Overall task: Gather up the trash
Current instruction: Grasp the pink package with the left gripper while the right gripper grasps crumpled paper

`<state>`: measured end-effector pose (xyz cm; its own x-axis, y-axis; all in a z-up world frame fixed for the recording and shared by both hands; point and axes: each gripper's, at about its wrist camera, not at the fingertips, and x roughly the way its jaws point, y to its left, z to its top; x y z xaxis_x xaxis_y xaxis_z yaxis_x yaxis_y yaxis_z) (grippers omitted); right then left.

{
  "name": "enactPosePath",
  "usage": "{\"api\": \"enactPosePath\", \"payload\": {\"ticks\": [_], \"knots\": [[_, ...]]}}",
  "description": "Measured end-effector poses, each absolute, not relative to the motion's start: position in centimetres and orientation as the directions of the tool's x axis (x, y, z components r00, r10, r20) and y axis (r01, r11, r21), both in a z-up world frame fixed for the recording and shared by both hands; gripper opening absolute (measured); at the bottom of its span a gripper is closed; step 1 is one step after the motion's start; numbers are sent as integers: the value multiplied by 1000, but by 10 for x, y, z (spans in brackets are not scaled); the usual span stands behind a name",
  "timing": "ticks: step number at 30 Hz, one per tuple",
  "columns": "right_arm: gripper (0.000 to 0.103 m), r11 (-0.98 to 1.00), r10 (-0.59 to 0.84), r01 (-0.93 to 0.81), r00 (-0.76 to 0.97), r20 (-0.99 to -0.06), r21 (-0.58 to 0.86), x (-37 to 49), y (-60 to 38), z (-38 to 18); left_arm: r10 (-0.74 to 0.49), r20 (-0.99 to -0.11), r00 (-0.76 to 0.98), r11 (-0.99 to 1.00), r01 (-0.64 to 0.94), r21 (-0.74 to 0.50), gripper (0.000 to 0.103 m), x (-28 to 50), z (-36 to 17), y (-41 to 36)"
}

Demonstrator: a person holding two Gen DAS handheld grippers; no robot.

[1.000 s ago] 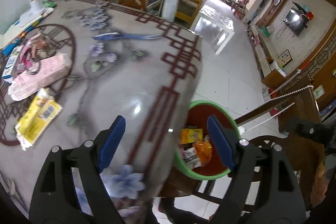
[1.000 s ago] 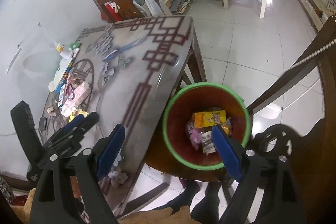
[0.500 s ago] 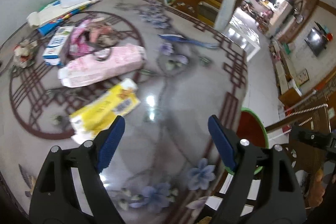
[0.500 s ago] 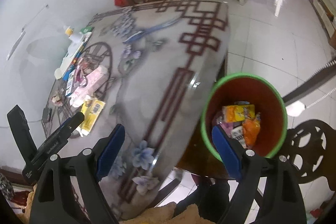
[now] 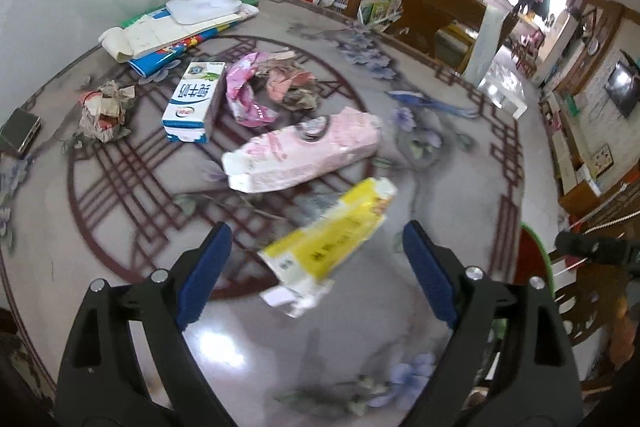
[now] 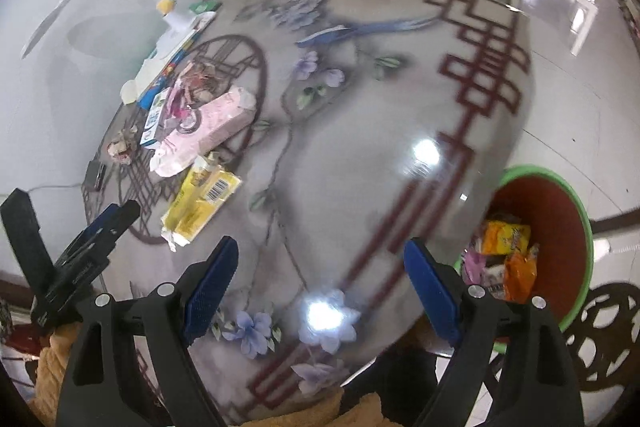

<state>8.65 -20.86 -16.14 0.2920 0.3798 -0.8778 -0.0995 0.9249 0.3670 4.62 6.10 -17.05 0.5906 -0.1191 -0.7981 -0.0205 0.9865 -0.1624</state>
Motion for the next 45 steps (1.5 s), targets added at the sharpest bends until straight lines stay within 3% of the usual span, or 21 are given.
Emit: {"api": "enactPosePath", "payload": {"ticks": [5,10,12,14,17,21,24,25,27,37,42,45], "knots": [[82,920,391,-109,257,-884,375,104,-200,-172,-81,-804,589,995,96,-30,85,95,-174,71],[82,915,404,-111,207,-891,389,119,-193,-185,-159,-890,428,947,320,-15,85,159,-195,57],[82,912,410,-116,194,-891,394,123,-191,-188,-126,-918,376,919,394,35,85,180,-211,44],[82,910,412,-121,177,-894,396,128,-188,-192,-100,-927,360,910,411,61,85,193,-222,37],[82,908,416,-131,157,-896,398,137,-184,-196,-131,-935,329,922,386,7,83,211,-232,36],[82,905,420,-138,140,-896,403,150,-180,-201,-170,-941,294,920,388,-45,66,216,-243,28],[82,900,429,-153,131,-894,409,162,-172,-202,-160,-930,330,922,386,-22,61,208,-245,27],[82,897,432,-162,130,-893,410,165,-169,-202,-163,-924,345,928,372,-25,45,205,-243,29],[82,892,439,-184,130,-889,413,174,-160,-201,-168,-908,384,952,302,-49,37,193,-233,42],[82,862,467,-348,264,-844,368,250,-80,-180,-136,-845,517,971,-101,-217,36,105,-191,109],[82,837,499,-385,250,-829,388,288,-19,-192,-90,-848,522,936,-248,-252,37,79,-197,124],[82,840,453,-453,281,-846,299,300,25,-205,-77,-869,488,918,-306,-253,37,74,-209,136]]}}
